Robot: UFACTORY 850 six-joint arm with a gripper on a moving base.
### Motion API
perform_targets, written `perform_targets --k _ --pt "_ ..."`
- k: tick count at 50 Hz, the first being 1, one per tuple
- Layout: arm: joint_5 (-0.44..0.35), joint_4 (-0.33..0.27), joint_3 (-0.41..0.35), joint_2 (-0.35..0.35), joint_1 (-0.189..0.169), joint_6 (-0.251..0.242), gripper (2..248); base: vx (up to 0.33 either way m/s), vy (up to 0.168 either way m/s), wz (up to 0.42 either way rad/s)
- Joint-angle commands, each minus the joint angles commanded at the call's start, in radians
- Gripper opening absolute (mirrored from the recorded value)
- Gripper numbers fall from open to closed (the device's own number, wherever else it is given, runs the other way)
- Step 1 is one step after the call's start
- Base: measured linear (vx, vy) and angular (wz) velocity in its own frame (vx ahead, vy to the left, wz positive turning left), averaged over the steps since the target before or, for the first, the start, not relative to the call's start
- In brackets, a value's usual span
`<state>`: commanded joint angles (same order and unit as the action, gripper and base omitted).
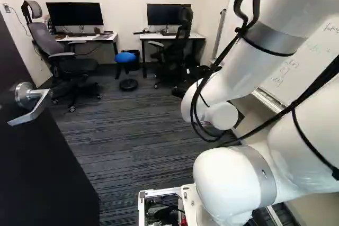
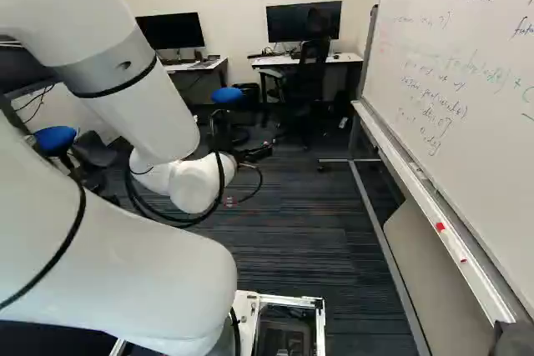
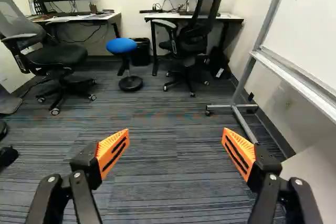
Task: Open the door and move inside
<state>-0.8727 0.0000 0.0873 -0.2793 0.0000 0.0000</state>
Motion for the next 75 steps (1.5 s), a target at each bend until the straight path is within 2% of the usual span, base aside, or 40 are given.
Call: perform_targets --k 60,75 --pt "0.000 0.000 0.000 0.000 0.000 0.000 247 0.233 0.002 -0.007" --pt "0.000 0.000 0.000 0.000 0.000 0.000 247 0.108 0.000 -0.007"
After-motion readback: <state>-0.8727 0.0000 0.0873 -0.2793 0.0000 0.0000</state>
